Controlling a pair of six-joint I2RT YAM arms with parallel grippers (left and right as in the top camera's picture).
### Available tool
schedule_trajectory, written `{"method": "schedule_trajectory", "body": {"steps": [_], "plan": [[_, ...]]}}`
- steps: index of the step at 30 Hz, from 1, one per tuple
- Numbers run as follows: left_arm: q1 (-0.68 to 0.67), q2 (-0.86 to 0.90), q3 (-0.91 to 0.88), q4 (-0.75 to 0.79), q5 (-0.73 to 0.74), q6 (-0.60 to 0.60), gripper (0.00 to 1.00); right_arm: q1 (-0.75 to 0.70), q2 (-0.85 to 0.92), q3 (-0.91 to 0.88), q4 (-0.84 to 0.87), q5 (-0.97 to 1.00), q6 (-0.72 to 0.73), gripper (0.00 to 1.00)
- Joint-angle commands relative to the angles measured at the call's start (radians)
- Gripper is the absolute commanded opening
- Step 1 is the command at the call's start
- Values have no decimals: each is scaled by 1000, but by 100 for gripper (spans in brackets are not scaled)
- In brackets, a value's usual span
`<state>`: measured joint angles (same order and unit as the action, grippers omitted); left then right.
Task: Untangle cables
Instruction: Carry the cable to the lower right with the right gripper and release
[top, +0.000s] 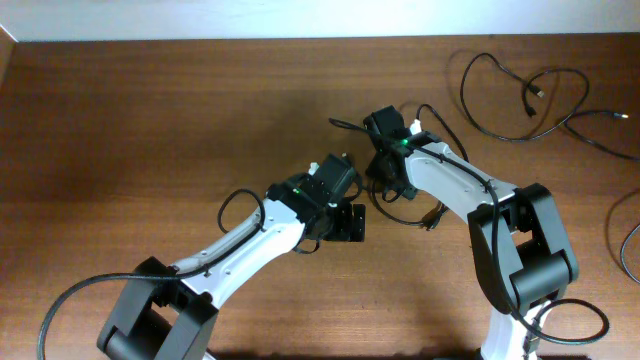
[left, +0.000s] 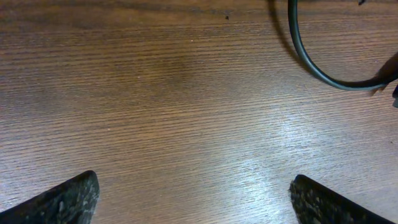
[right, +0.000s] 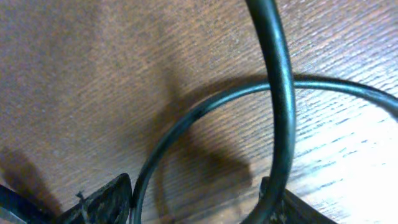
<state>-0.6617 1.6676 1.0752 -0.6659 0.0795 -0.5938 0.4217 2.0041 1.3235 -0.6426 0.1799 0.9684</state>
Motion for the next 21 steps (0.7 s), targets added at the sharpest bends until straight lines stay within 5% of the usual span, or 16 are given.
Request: {"method": "schedule_trajectory", "body": {"steps": [1, 8, 9, 12, 13, 16, 21], "plan": [[-2, 7, 5, -1, 10, 16, 99, 4, 15, -12, -4, 23, 5, 65], [-2, 7, 4, -1, 10, 16, 99, 4, 104, -12, 47, 16, -56, 69], [-2, 7, 4, -1, 10, 16, 99, 4, 127, -12, 45, 16, -56, 62], [-2, 7, 4, -1, 10, 16, 99, 2, 137, -9, 18, 15, -69, 10], [-2, 7, 4, -1, 10, 16, 99, -3, 134, -2, 5, 15, -109, 4], [-2, 7, 5, -1, 10, 16, 99, -60, 73, 75, -173, 16, -209, 4], [-2, 7, 4, -1, 10, 16, 99, -261, -266, 127, -513, 87, -213, 4]]}}
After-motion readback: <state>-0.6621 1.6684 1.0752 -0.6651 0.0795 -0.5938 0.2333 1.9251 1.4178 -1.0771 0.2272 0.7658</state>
